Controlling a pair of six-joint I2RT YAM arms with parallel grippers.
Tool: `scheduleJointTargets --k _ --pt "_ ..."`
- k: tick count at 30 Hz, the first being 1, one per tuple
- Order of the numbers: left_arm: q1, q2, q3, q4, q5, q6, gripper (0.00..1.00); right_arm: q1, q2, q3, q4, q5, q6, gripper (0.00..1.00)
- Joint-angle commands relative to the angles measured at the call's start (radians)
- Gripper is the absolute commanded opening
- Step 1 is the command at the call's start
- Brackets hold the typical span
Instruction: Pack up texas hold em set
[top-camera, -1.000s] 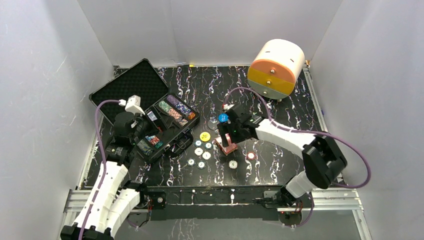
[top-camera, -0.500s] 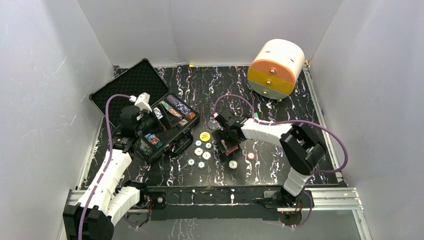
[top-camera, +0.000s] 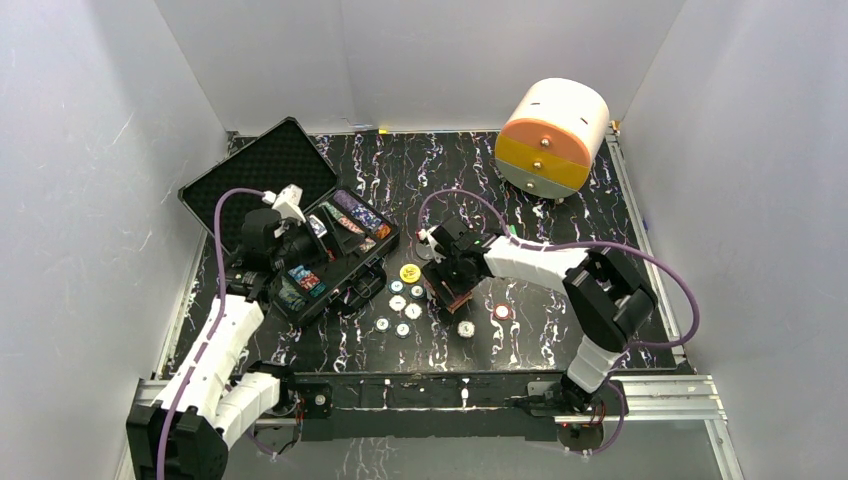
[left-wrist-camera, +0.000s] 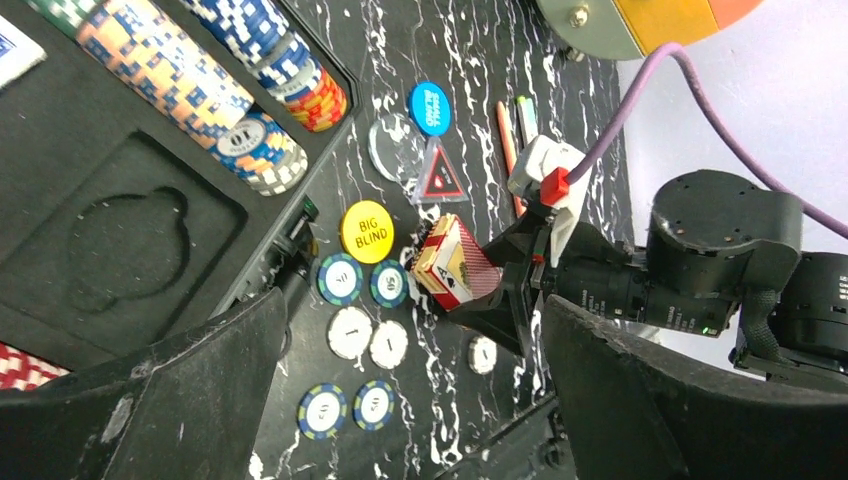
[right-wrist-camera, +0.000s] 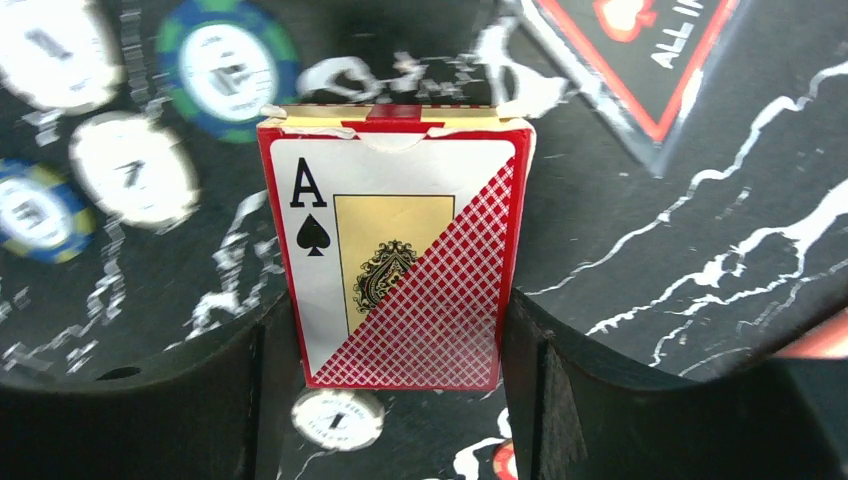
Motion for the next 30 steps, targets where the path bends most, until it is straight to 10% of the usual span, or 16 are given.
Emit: scheduleJointTargets --k 1,13,22,30 --pt "0.004 0.027 0.067 -0.062 0.115 -0.062 0.98 0.001 -0.149 0.033 0.046 -0.210 -0.079 0.52" --pt "-0.013 0.168 0.004 0.041 0.542 -0.277 0.98 0.033 -0.234 0.086 0.247 -0.568 -0.170 0.52" --pt "-0.067 0.168 -0.114 0.206 0.578 -0.448 0.98 0.065 -0.182 0.166 0.161 -0.639 -0.247 0.53" --pt "-0.082 0.204 -0.110 0.180 0.605 -0.450 0.67 0.106 -0.084 0.281 -0.011 -0.537 -0.345 0.52"
